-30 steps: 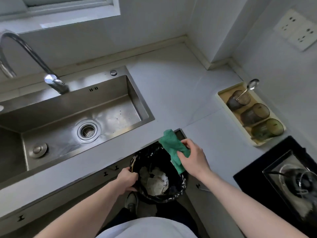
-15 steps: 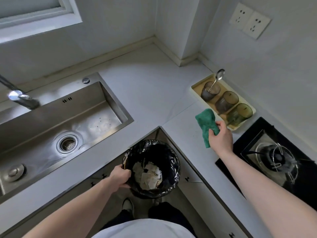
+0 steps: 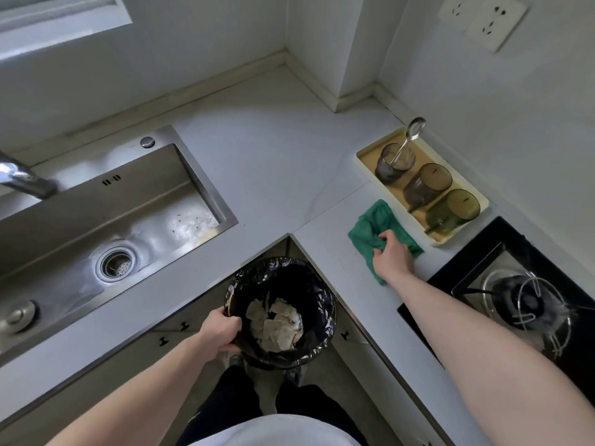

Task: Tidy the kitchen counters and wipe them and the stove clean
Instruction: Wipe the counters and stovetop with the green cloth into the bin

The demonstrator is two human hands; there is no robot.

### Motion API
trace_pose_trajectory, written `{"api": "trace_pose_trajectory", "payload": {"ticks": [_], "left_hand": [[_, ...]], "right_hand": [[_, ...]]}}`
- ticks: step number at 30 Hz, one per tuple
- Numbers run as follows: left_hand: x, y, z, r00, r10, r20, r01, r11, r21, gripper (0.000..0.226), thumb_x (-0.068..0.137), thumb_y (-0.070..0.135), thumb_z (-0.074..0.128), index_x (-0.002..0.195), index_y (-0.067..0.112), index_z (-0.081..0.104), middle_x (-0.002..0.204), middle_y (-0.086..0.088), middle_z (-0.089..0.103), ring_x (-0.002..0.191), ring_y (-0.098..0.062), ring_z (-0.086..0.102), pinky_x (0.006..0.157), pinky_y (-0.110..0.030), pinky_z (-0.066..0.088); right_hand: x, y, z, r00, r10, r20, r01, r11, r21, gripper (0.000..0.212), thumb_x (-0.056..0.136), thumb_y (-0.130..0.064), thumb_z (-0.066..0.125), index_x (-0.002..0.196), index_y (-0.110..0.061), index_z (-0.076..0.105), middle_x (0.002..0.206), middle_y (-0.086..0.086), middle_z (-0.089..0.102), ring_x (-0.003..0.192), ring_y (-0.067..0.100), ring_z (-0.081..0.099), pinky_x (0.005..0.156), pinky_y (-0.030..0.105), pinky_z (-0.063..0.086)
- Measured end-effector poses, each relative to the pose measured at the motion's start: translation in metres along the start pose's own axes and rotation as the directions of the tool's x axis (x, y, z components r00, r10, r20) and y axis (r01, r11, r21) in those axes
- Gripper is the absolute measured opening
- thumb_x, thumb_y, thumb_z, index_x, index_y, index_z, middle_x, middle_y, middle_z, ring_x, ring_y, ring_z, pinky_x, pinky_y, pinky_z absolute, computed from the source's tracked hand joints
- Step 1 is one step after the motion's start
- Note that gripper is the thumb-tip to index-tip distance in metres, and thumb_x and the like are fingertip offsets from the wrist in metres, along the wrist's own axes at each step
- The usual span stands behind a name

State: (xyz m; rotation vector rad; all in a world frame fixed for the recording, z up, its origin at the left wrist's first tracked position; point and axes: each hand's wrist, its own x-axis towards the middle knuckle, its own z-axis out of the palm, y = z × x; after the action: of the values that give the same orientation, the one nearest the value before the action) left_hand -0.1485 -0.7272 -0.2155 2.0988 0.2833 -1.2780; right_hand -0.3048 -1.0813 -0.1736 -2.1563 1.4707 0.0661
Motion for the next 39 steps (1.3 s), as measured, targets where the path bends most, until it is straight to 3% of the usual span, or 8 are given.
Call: {"api": "trace_pose_trajectory", "payload": {"ticks": [9, 17, 21, 24, 26, 31, 34, 39], "left_hand": [[0.008, 0.007, 0.003, 1.0, -0.001, -0.015, 0.003, 0.997, 0.073, 0.031, 0.079, 0.004, 0.048, 0.105, 0.012, 0.062, 0.098, -0.02, 0.071, 0.067, -0.036, 0.077, 0.061, -0.048, 0.065], [0.003, 0.013, 0.001, 1.0, -0.002, -0.013, 0.003, 0.998, 0.063, 0.033, 0.08, 0.004, 0.047, 0.108, 0.011, 0.063, 0.098, -0.02, 0.072, 0.066, -0.034, 0.077, 0.061, -0.047, 0.065], [-0.004, 0.013, 0.0, 1.0, -0.017, 0.003, 0.017, 0.999, 0.033, 0.034, 0.081, 0.003, 0.048, 0.111, 0.011, 0.062, 0.102, -0.02, 0.072, 0.069, -0.034, 0.077, 0.061, -0.045, 0.065], [-0.012, 0.012, 0.001, 1.0, -0.018, 0.017, 0.018, 1.0, 0.009, 0.033, 0.084, 0.003, 0.047, 0.113, 0.01, 0.061, 0.101, -0.019, 0.072, 0.069, -0.031, 0.078, 0.058, -0.039, 0.064], [-0.02, 0.01, -0.001, 1.0, -0.019, 0.002, 0.019, 1.0, -0.015, 0.032, 0.084, 0.003, 0.048, 0.111, 0.009, 0.062, 0.1, -0.018, 0.072, 0.068, -0.031, 0.077, 0.054, -0.037, 0.062], [-0.039, 0.004, -0.007, 0.999, -0.039, -0.026, 0.037, 0.998, -0.052, 0.03, 0.085, 0.001, 0.046, 0.11, 0.008, 0.062, 0.091, -0.015, 0.069, 0.058, -0.027, 0.072, 0.04, -0.027, 0.053], [-0.038, 0.0, -0.014, 0.998, -0.056, -0.008, 0.055, 0.994, -0.09, 0.031, 0.086, 0.002, 0.045, 0.112, 0.008, 0.06, 0.091, -0.014, 0.068, 0.053, -0.025, 0.073, 0.041, -0.027, 0.054], [-0.031, -0.006, -0.023, 0.997, -0.072, 0.018, 0.074, 0.988, -0.138, 0.035, 0.084, 0.002, 0.043, 0.113, 0.012, 0.061, 0.101, -0.015, 0.07, 0.065, -0.031, 0.077, 0.052, -0.035, 0.061]], "right_hand": [[-0.019, -0.015, 0.015, 0.997, -0.076, 0.0, 0.076, 0.996, -0.039, 0.026, 0.096, -0.013, 0.058, 0.12, -0.022, 0.05, 0.107, 0.008, 0.068, 0.103, 0.032, 0.062, 0.081, 0.036, 0.048], [-0.087, -0.044, 0.054, 0.948, -0.236, 0.213, 0.231, 0.972, 0.047, 0.029, 0.096, -0.019, 0.059, 0.119, -0.034, 0.053, 0.11, -0.003, 0.07, 0.1, 0.024, 0.063, 0.093, 0.038, 0.051], [-0.119, -0.059, 0.064, 0.89, -0.336, 0.31, 0.302, 0.941, 0.155, 0.025, 0.097, -0.024, 0.059, 0.12, -0.035, 0.053, 0.117, -0.01, 0.066, 0.088, 0.011, 0.063, 0.083, 0.031, 0.054], [-0.119, -0.071, 0.06, 0.882, -0.387, 0.27, 0.336, 0.917, 0.218, 0.017, 0.094, -0.03, 0.057, 0.106, -0.039, 0.05, 0.099, -0.014, 0.069, 0.084, 0.011, 0.065, 0.075, 0.036, 0.056], [-0.111, -0.086, 0.052, 0.882, -0.422, 0.208, 0.37, 0.896, 0.247, 0.014, 0.093, -0.029, 0.057, 0.103, -0.037, 0.051, 0.09, -0.014, 0.07, 0.078, 0.008, 0.064, 0.069, 0.029, 0.05], [-0.084, -0.139, 0.031, 0.866, -0.498, 0.043, 0.465, 0.834, 0.298, 0.013, 0.092, -0.029, 0.06, 0.104, -0.029, 0.055, 0.089, -0.011, 0.07, 0.08, 0.014, 0.064, 0.068, 0.032, 0.049], [-0.059, -0.177, 0.037, 0.836, -0.549, -0.013, 0.534, 0.809, 0.246, 0.017, 0.091, -0.028, 0.058, 0.107, -0.027, 0.053, 0.092, -0.007, 0.07, 0.081, 0.022, 0.062, 0.066, 0.031, 0.044], [-0.02, -0.233, 0.068, 0.772, -0.613, 0.169, 0.63, 0.773, -0.072, 0.032, 0.092, -0.022, 0.055, 0.124, -0.024, 0.051, 0.115, 0.005, 0.066, 0.105, 0.03, 0.06, 0.081, 0.037, 0.048]]}}
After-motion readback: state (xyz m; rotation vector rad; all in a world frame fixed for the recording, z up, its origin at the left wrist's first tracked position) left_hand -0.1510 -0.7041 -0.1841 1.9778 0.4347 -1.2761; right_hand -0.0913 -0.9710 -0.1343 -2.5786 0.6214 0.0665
